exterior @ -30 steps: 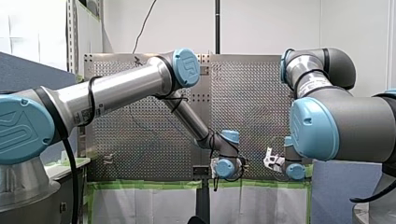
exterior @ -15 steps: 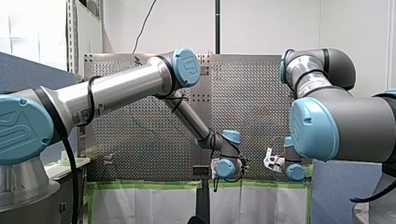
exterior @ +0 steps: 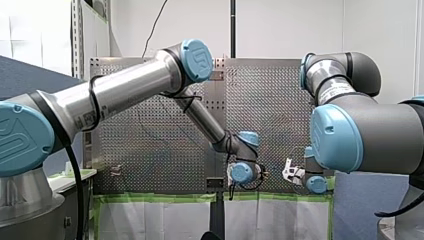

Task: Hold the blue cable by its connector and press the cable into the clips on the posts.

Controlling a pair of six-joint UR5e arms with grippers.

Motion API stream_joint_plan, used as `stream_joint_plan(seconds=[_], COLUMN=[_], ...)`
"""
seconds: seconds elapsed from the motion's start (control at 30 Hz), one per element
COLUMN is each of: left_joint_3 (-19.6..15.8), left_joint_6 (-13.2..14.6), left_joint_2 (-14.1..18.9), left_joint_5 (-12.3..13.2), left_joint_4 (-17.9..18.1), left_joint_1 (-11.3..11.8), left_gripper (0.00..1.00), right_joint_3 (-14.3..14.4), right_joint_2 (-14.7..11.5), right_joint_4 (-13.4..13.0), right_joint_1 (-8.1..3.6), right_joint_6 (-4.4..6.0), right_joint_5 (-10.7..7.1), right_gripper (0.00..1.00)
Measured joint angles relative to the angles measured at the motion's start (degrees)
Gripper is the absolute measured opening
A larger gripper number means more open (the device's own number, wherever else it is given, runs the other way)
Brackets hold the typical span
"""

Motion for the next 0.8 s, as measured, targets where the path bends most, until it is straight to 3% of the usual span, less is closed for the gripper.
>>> stream_joint_plan(seconds=[0.2,0.43,0.8], left_joint_3=[-3.07,-6.86,-12.46], left_joint_6=[-0.2,-2.87,-7.07], left_joint_2=[3.06,6.85,12.46], left_joint_5=[-1.12,-1.97,-2.07], left_joint_4=[3.04,6.68,3.44], left_joint_1=[0.22,1.33,2.32], left_gripper=[1.0,1.0,1.0], right_joint_3=[0.0,0.0,0.0], right_joint_2=[0.01,0.12,0.18], right_joint_4=[-0.12,-0.15,0.15], right_joint_1=[-0.05,-0.09,-0.06], right_joint_6=[0.24,0.77,1.83], right_joint_5=[0.0,0.0,0.0], right_gripper=[0.0,0.0,0.0])
